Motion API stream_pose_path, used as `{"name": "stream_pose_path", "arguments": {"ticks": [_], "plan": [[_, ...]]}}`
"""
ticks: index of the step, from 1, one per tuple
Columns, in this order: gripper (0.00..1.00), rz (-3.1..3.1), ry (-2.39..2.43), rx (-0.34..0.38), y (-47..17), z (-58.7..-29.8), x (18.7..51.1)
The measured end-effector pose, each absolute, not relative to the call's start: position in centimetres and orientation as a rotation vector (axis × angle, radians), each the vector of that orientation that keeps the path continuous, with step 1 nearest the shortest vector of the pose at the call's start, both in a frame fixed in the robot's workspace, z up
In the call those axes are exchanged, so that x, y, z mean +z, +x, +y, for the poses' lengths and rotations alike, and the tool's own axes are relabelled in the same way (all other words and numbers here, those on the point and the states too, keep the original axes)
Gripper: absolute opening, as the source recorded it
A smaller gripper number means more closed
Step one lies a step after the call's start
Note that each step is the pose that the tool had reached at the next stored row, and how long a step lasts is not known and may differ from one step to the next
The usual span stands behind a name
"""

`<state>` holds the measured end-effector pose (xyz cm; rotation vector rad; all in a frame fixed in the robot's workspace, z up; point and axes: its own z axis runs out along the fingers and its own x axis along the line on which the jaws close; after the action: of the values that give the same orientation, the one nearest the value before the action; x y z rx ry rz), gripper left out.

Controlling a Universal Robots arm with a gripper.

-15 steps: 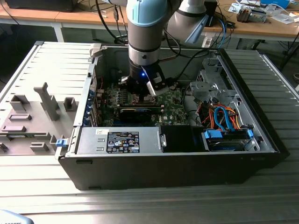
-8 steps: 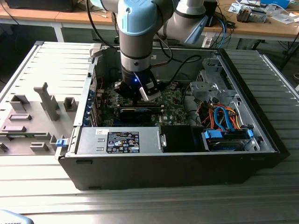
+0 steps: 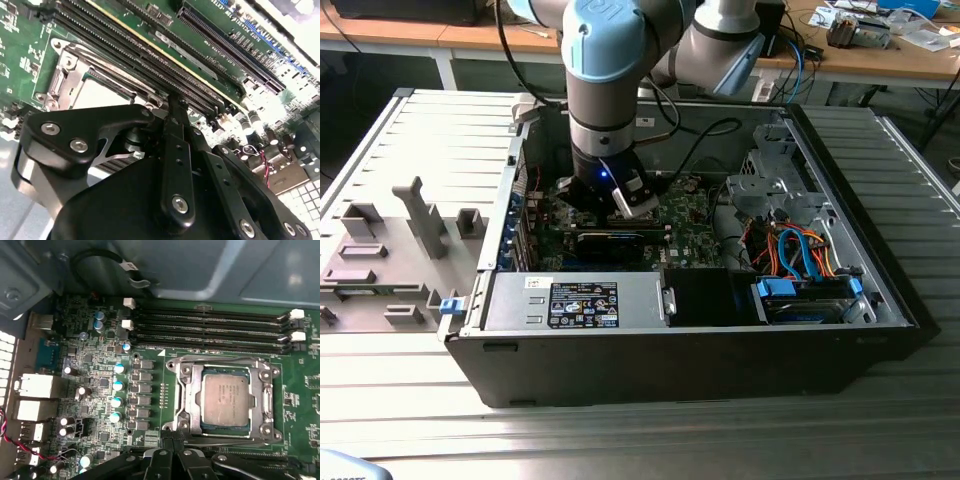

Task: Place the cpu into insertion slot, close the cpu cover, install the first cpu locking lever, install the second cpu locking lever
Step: 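Install the second cpu locking lever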

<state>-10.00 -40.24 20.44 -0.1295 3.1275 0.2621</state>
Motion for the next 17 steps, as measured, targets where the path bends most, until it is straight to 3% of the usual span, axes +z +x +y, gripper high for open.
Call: {"name": "stream_pose_path", "arguments": {"ticks": [17], "plan": [[0.11, 3.128, -0.286, 0.247, -9.95, -39.79, 20.14]]}}
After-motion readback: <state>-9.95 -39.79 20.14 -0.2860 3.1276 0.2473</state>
